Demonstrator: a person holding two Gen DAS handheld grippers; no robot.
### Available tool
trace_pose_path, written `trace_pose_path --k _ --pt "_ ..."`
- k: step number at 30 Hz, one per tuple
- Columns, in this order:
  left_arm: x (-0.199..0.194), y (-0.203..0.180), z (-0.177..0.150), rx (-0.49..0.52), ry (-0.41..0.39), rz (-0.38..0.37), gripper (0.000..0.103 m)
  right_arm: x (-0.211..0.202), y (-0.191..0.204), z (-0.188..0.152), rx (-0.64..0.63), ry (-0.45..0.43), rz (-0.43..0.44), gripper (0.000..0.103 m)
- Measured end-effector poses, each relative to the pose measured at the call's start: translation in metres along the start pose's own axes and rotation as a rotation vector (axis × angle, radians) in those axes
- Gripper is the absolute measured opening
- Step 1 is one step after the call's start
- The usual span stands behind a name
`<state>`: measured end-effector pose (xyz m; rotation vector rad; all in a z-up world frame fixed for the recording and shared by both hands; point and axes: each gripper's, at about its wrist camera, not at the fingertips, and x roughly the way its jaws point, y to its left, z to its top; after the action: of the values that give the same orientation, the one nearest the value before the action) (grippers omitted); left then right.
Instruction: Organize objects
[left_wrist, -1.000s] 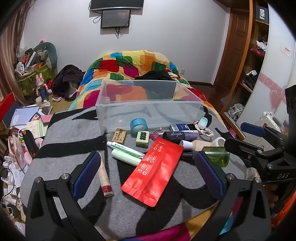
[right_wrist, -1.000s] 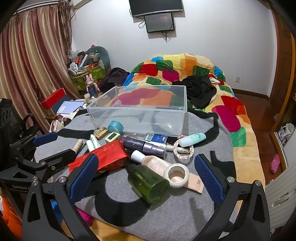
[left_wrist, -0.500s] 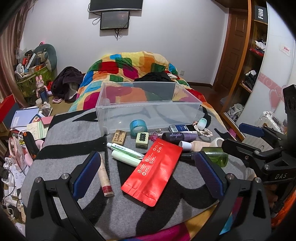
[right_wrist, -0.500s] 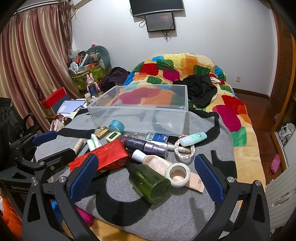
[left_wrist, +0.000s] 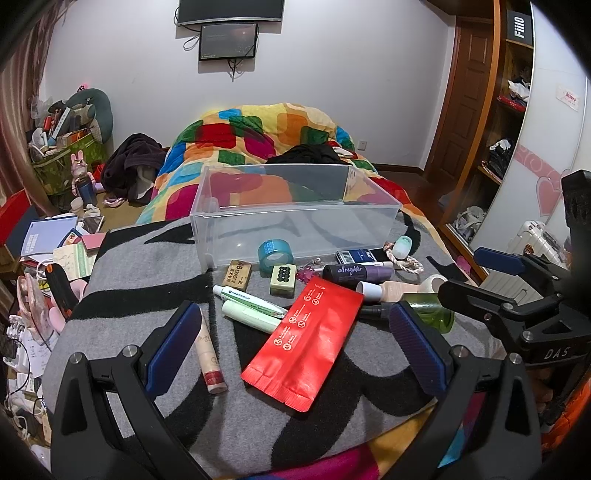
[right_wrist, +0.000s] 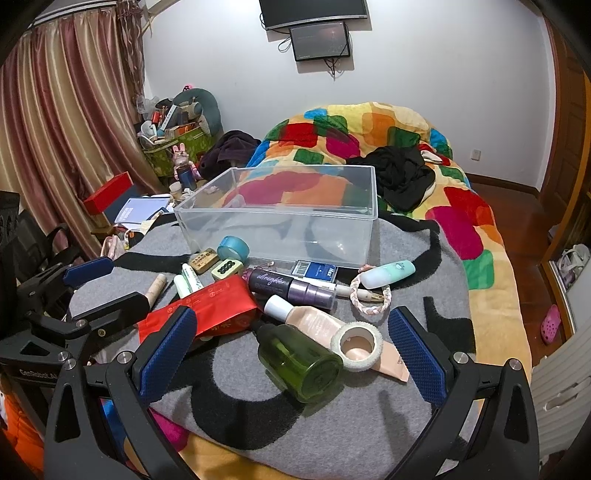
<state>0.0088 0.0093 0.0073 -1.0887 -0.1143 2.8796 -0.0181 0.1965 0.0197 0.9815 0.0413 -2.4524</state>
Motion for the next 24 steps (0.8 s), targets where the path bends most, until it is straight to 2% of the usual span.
trace_pose_path --k 24 --pt "-0.0008 0.0016 -0.0016 -0.012 -0.003 -0.002 0.103 0.0029 0.0027 -0.0033 0.000 0.014 0.007 0.103"
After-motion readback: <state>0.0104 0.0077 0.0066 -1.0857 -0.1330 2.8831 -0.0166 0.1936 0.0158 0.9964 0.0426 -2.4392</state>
